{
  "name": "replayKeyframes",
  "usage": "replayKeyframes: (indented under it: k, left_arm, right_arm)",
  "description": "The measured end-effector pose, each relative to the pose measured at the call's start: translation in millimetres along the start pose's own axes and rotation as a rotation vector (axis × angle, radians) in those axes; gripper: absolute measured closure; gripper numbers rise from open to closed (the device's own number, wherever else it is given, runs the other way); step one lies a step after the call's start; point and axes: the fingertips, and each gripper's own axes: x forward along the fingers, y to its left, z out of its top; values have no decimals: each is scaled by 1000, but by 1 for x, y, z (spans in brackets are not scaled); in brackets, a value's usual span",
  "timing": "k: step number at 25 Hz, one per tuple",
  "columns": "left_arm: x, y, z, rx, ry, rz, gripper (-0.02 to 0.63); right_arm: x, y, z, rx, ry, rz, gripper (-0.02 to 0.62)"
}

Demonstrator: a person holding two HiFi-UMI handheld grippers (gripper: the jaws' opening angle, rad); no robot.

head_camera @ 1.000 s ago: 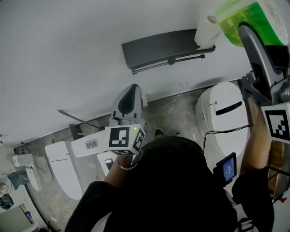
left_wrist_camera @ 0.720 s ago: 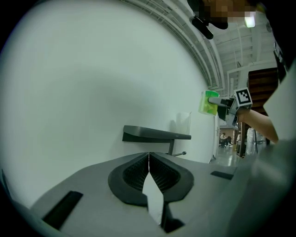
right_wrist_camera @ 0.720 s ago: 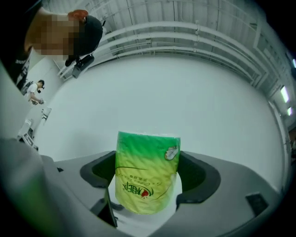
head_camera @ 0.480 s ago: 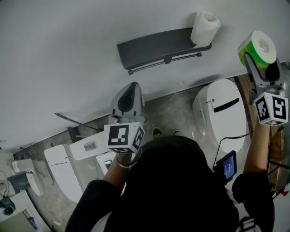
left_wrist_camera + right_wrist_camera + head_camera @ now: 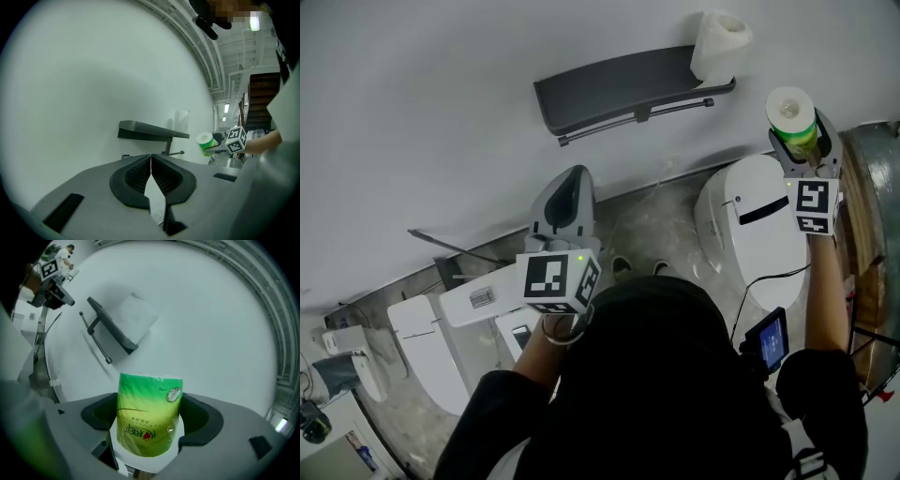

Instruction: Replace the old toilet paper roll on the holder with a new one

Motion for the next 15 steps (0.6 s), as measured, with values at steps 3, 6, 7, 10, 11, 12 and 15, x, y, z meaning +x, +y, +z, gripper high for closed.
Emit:
replayKeyframes:
  k: [3,6,7,10,11,12,15]
  left_arm:
    - [1,2,-1,1,5,14,583]
    - [3,2,-1,7,9,23,583]
    - [3,1,-1,8,9,25,583]
    - [6,-1,1,7,11,32,583]
    - [7,-1,1,7,13,37,583]
    - [8,-1,0,8,17,43,583]
    - [13,-2,-1,9,30,59,583]
  right_arm:
    - [11,16,-5,-100,30,10,187]
    - [22,29,-5,-198,37,15,187]
    - [25,32,-5,-217,40,20,187]
    - [32,41,-7,-262,48,33,186]
    - [34,45,-7,-277,48,38,187]
    - [36,48,-6,-291,46,42,187]
    - [42,56,-4,-322,39,60,187]
